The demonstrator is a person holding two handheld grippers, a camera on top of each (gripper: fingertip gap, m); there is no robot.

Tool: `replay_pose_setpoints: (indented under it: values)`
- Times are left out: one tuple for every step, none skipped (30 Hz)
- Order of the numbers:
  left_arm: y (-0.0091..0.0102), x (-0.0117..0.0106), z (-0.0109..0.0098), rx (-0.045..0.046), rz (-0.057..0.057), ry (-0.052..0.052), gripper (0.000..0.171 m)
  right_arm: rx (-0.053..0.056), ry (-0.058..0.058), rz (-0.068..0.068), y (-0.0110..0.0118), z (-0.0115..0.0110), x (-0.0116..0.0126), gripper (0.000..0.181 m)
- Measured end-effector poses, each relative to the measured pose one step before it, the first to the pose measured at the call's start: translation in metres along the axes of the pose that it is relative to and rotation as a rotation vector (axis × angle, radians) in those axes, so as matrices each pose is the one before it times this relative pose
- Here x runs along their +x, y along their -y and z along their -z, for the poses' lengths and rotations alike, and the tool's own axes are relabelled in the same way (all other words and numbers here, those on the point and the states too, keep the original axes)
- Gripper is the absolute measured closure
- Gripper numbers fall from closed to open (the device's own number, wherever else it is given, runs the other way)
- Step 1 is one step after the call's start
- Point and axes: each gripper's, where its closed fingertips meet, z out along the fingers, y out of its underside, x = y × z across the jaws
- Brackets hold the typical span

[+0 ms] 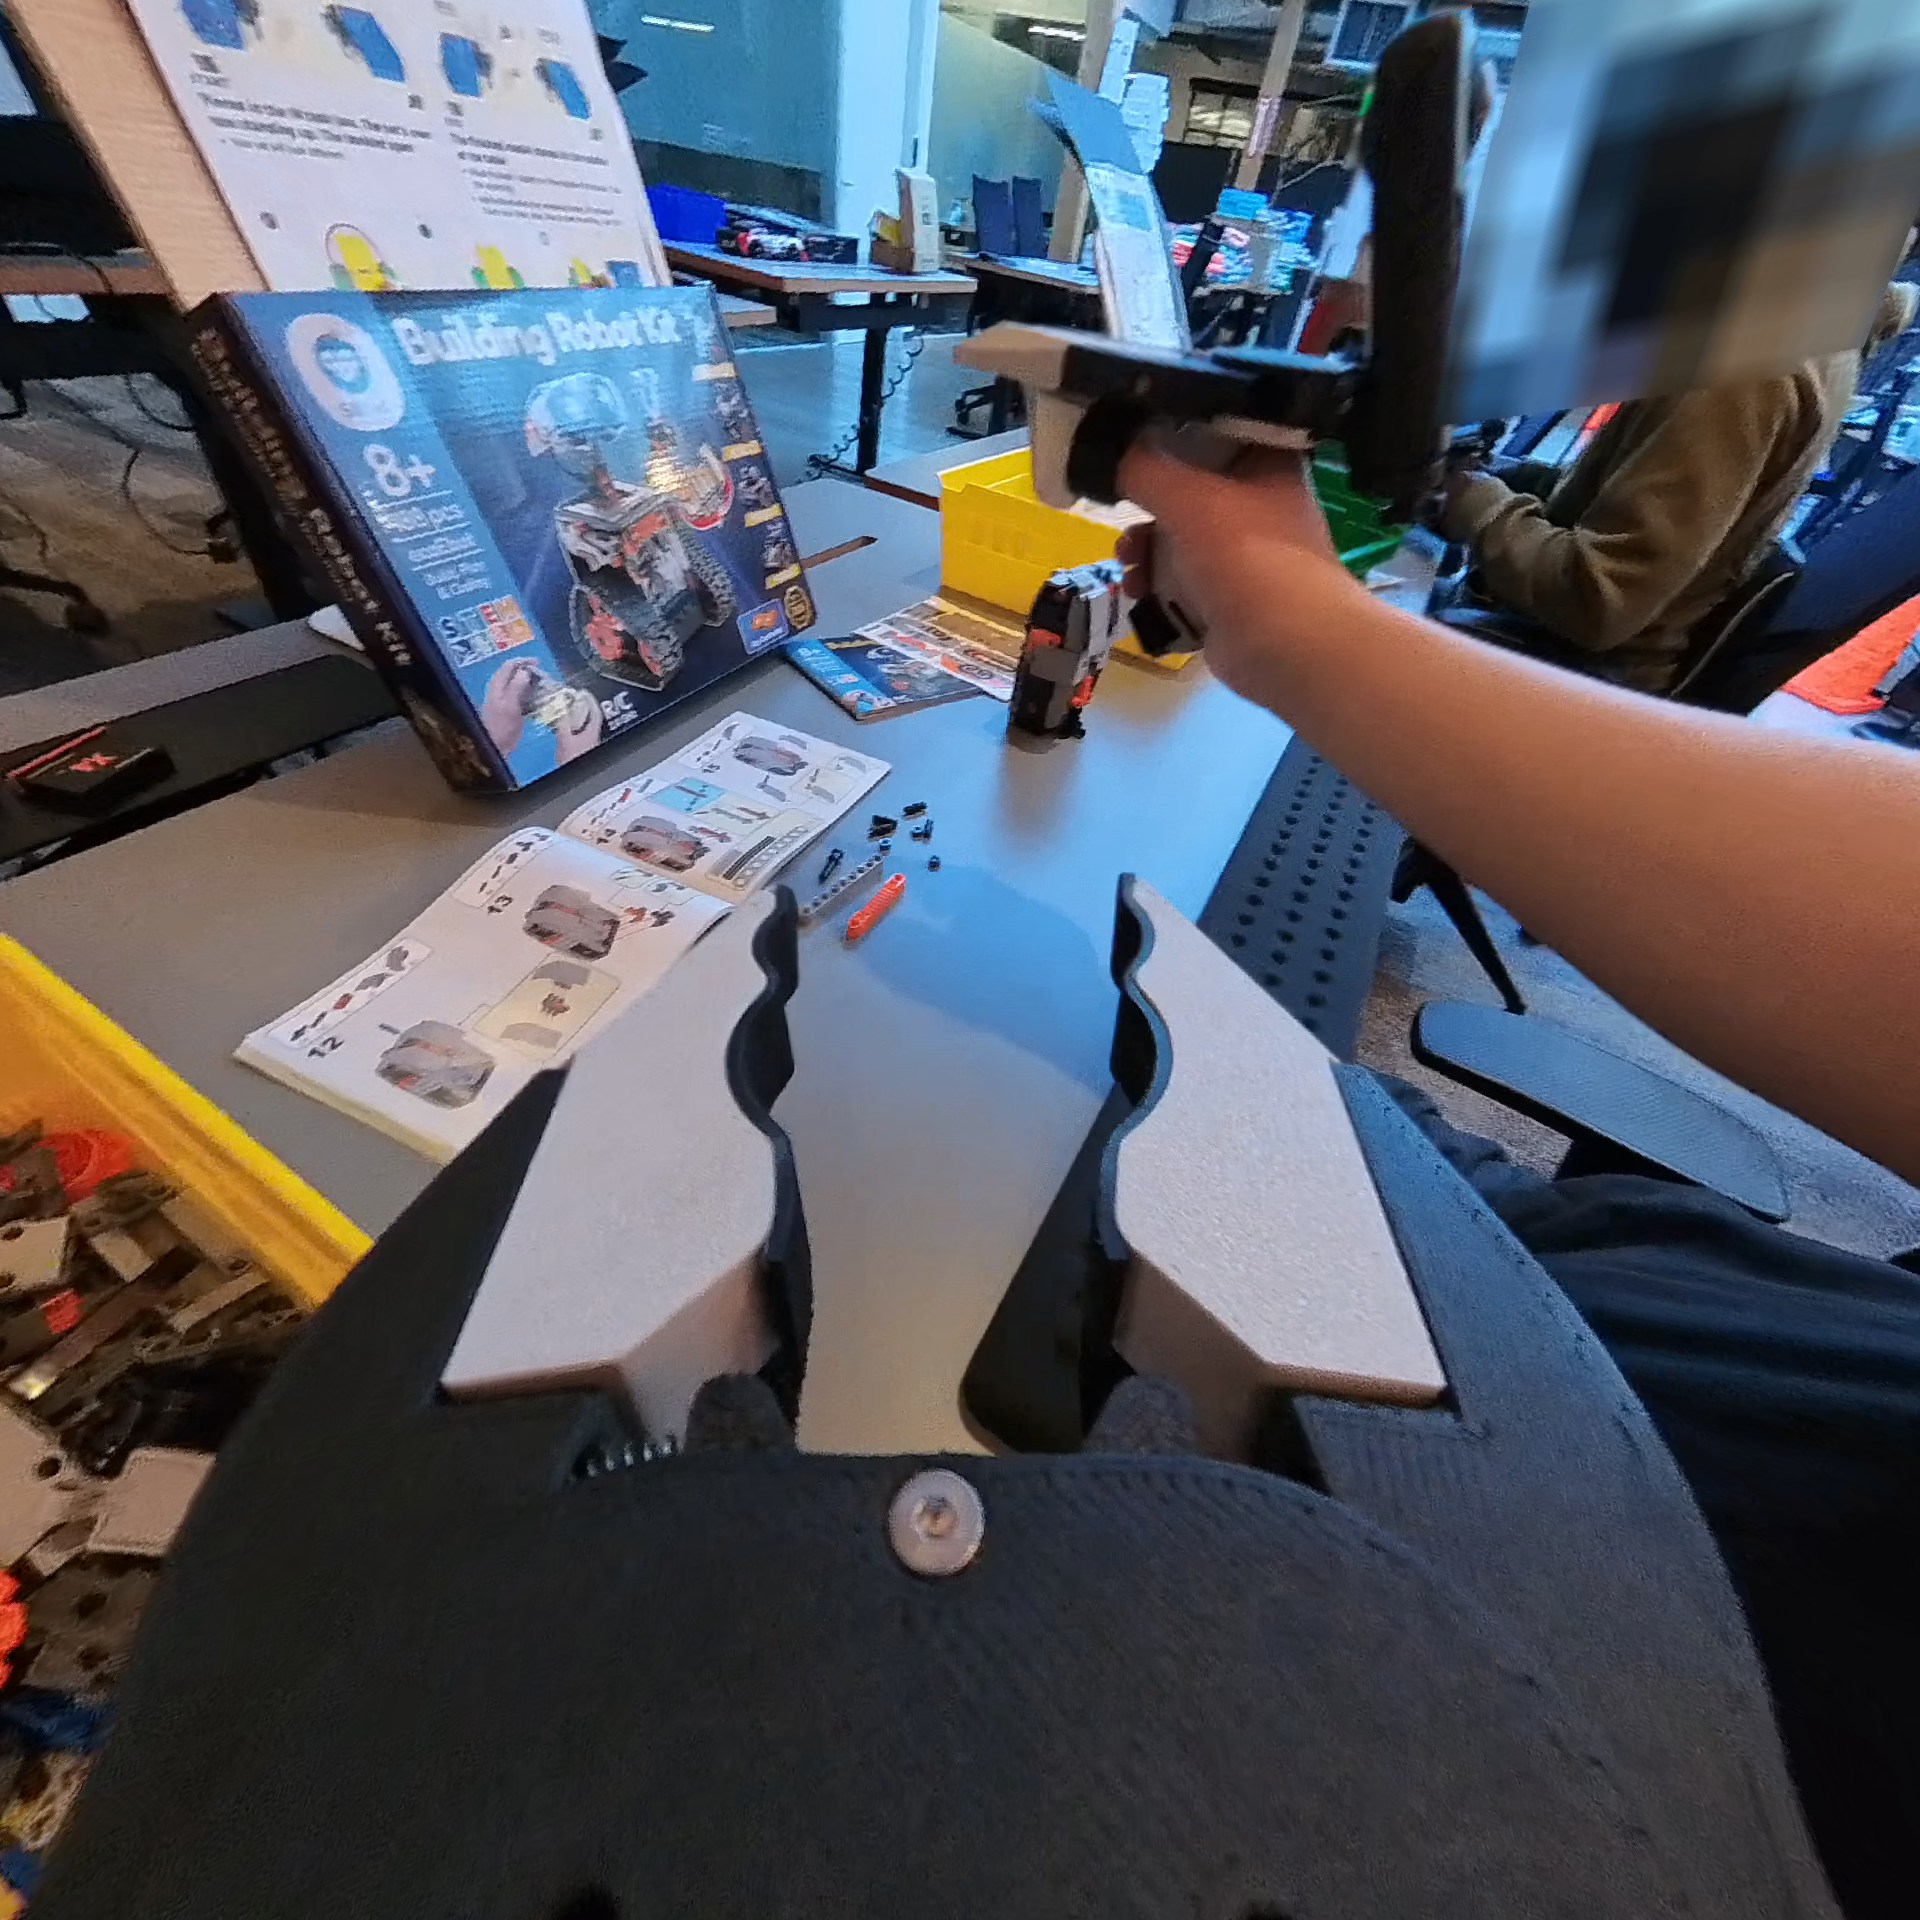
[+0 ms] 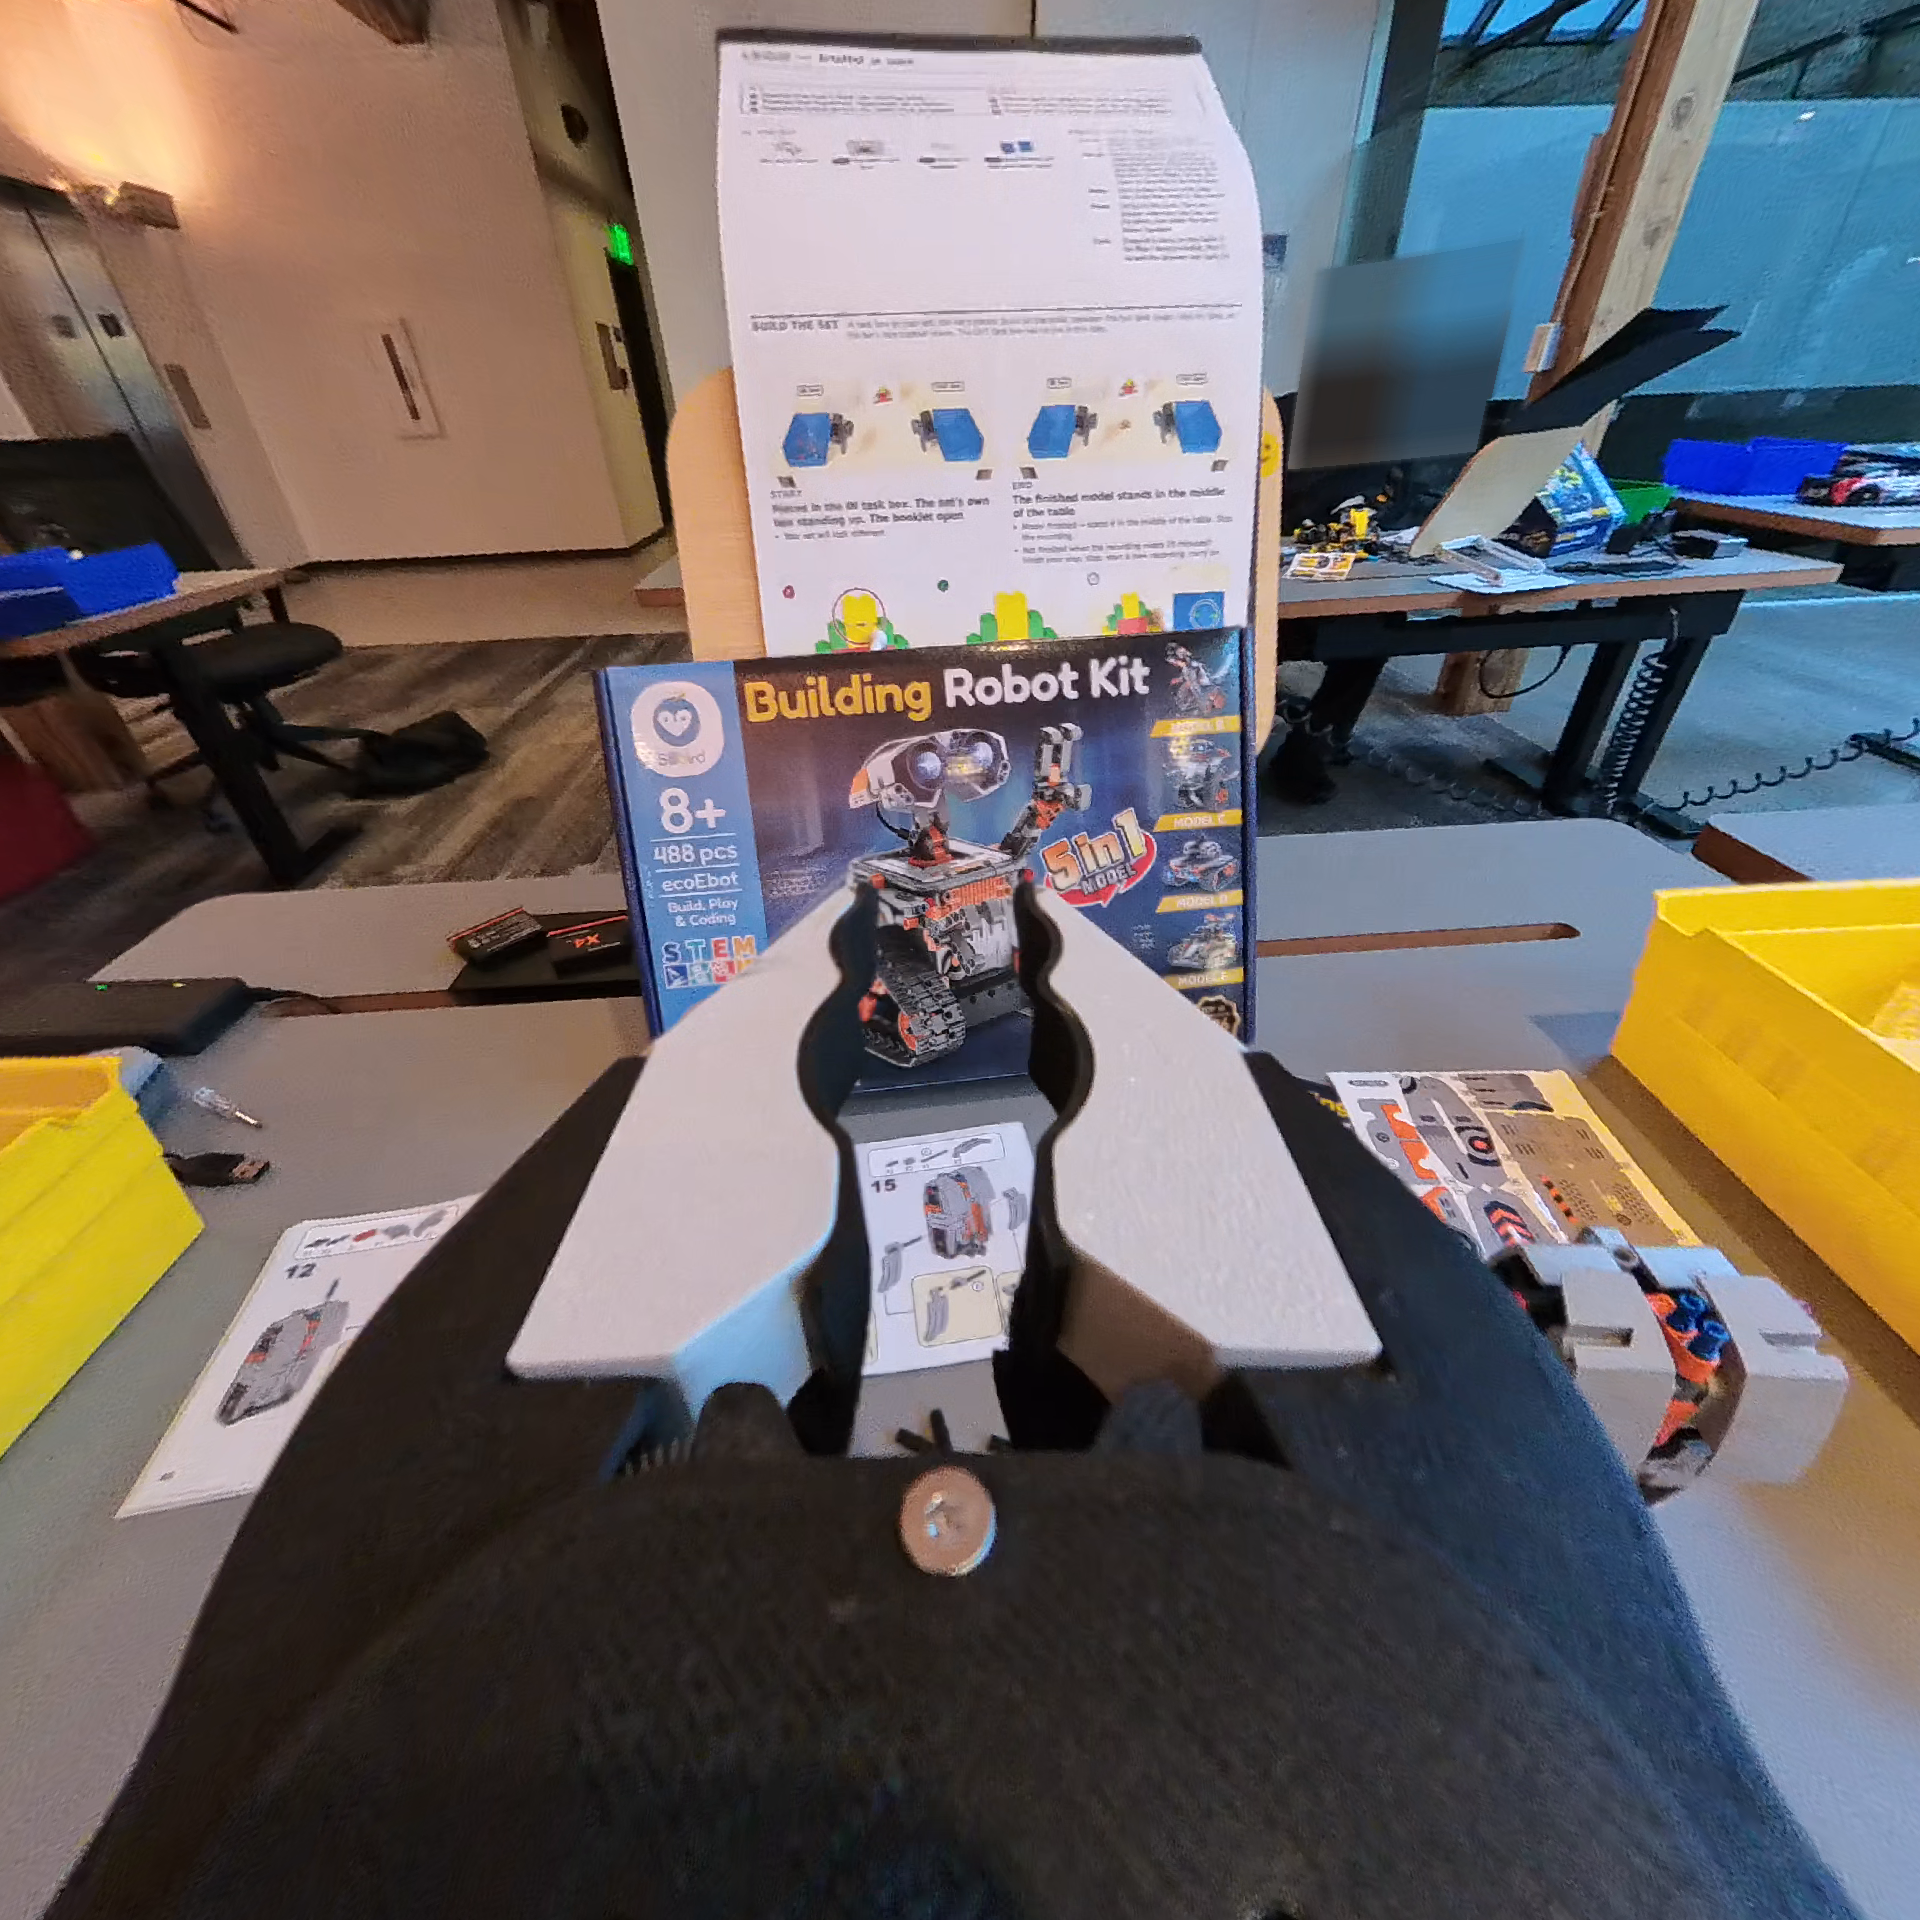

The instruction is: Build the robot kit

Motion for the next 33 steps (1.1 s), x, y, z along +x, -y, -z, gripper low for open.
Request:
replay_pose_setpoints:
  values:
    - [-0.00125, -0.00279, -0.00045, -0.00514, 0.0043, 0.0102, 0.114, -0.0063, 0.0018, 0.0118, 0.00179, -0.00055, -0.00140, 0.155]
    - [-0.00175, -0.00165, -0.00076, -0.00716, 0.0029, 0.0065, 0.113, -0.0022, -0.0050, 0.0155, 0.00160, -0.00052, -0.00027, 0.154]
    - [-0.00233, -0.00099, -0.00096, -0.01124, 0.0016, 0.0068, 0.113, 0.0009, -0.0072, 0.0106, 0.00125, -0.00036, 0.00023, 0.152]
    - [-0.00323, -0.00023, -0.00109, -0.01601, 0.0012, 0.0080, 0.113, 0.0066, -0.0056, -0.0003, 0.00143, -0.00019, -0.00020, 0.151]
    - [-0.00352, 0.00082, -0.00111, -0.01915, -0.0023, 0.0065, 0.113, 0.0125, -0.0001, -0.0124, 0.00173, 0.00011, -0.00142, 0.150]
    - [-0.00304, 0.00272, -0.00091, -0.01810, -0.0113, 0.0013, 0.112, 0.0117, 0.0016, -0.0200, 0.00154, 0.00034, -0.00203, 0.145]
    - [-0.00195, 0.00362, -0.00054, -0.01382, -0.0193, -0.0016, 0.112, 0.0079, -0.0268, -0.0197, 0.00127, 0.00070, 0.00167, 0.130]
    - [-0.00056, 0.00322, 0.00014, -0.00749, -0.0218, 0.0011, 0.111, 0.0103, -0.0491, -0.0075, 0.00204, 0.00158, 0.00434, 0.115]
    - [0.00029, 0.00236, 0.00075, -0.00038, -0.0203, 0.0030, 0.111, 0.0199, -0.0213, 0.0091, 0.00377, 0.00227, -0.00016, 0.111]
    - [0.00076, 0.00131, 0.00104, 0.00357, -0.0126, 0.0045, 0.111, 0.0203, -0.0120, 0.0162, 0.00440, 0.00233, -0.00164, 0.109]
    - [0.00079, 0.00022, 0.00123, 0.00478, -0.0029, 0.0034, 0.111, 0.0123, -0.0163, 0.0197, 0.00357, 0.00176, -0.00082, 0.107]
    - [0.00063, -0.00047, 0.00091, 0.00700, 0.0052, 0.0008, 0.111, 0.0037, -0.0115, 0.0193, 0.00191, 0.00127, -0.00126, 0.106]
    - [0.00014, -0.00099, 0.00063, 0.01002, 0.0094, -0.0033, 0.111, -0.0048, -0.0021, 0.0157, -0.00008, 0.00081, -0.00239, 0.106]
    - [-0.00062, -0.00246, 0.00003, 0.00864, 0.0140, -0.0040, 0.111, -0.0175, 0.0067, 0.0098, -0.00280, 0.00039, -0.00355, 0.106]
    - [-0.00146, -0.00499, -0.00028, 0.00252, 0.0230, 0.0034, 0.111, -0.0257, 0.0115, 0.0039, -0.00432, 0.00057, -0.00417, 0.105]
    - [-0.00062, -0.00749, -0.00040, 0.00771, 0.0292, 0.0142, 0.110, -0.0151, 0.0169, 0.0009, -0.00241, 0.00061, -0.00509, 0.106]
    - [0.00117, -0.00795, -0.00051, 0.01995, 0.0305, 0.0152, 0.110, -0.0023, 0.0284, -0.0007, -0.00031, 0.00068, -0.00663, 0.108]
    - [0.00206, -0.00630, -0.00073, 0.02628, 0.0310, 0.0036, 0.110, -0.0040, 0.0387, -0.0002, -0.00056, 0.00055, -0.00770, 0.111]
    - [0.00139, -0.00508, -0.00116, 0.02359, 0.0350, -0.0037, 0.110, -0.0023, 0.0369, 0.0028, -0.00077, 0.00034, -0.00663, 0.114]
    - [-0.00031, -0.00525, -0.00184, 0.01327, 0.0369, 0.0003, 0.110, 0.0017, 0.0304, 0.0061, -0.00104, -0.00006, -0.00471, 0.114]
    - [-0.00238, -0.00526, -0.00239, -0.00158, 0.0319, 0.0056, 0.109, 0.0011, 0.0316, 0.0049, -0.00218, -0.00018, -0.00361, 0.116]
    - [-0.00382, -0.00470, -0.00285, -0.01241, 0.0228, 0.0097, 0.107, 0.0015, 0.0382, -0.0016, -0.00311, -0.00042, -0.00326, 0.120]
    - [-0.00394, -0.00324, -0.00332, -0.01686, 0.0110, 0.0097, 0.107, -0.0040, 0.0385, -0.0085, -0.00392, -0.00078, -0.00229, 0.123]
    - [-0.00378, -0.00195, -0.00326, -0.01728, 0.0028, 0.0099, 0.106, -0.0074, 0.0317, -0.0091, -0.00418, -0.00072, -0.00062, 0.125]
    - [-0.00296, -0.00140, -0.00301, -0.01653, -0.0001, 0.0124, 0.105, -0.0029, 0.0359, -0.0136, -0.00362, -0.00029, -0.00049, 0.127]
    - [-0.00202, -0.00074, -0.00292, -0.01355, -0.0056, 0.0126, 0.104, -0.0047, 0.0371, -0.0084, -0.00391, 0.00014, -0.00043, 0.131]
    - [-0.00081, -0.00009, -0.00292, -0.00786, -0.0136, 0.0109, 0.105, -0.0114, 0.0225, 0.0115, -0.00500, 0.00004, 0.00134, 0.136]
    - [-0.00054, -0.00104, -0.00349, -0.00618, -0.0121, 0.0151, 0.106, -0.0181, 0.0074, 0.0289, -0.00638, -0.00009, 0.00287, 0.139]
    - [-0.00149, -0.00155, -0.00482, -0.01249, -0.0087, 0.0181, 0.106, -0.0193, 0.0085, 0.0502, -0.00718, -0.00073, 0.00191, 0.141]
    - [-0.00309, -0.00099, -0.00625, -0.02304, -0.0163, 0.0153, 0.107, -0.0186, 0.0068, 0.0693, -0.00801, -0.00122, 0.00119, 0.140]
    - [-0.00454, -0.00140, -0.00742, -0.03322, -0.0297, 0.0216, 0.108, -0.0231, 0.0029, 0.0798, -0.01017, -0.00155, 0.00082, 0.140]
    - [-0.00464, -0.00318, -0.00831, -0.03927, -0.0524, 0.0393, 0.108, -0.0302, 0.0049, 0.0826, -0.01272, -0.00211, -0.00067, 0.139]
    - [-0.00181, -0.00507, -0.00831, -0.02887, -0.0827, 0.0651, 0.108, -0.0337, 0.0038, 0.0754, -0.01426, -0.00249, -0.00194, 0.138]
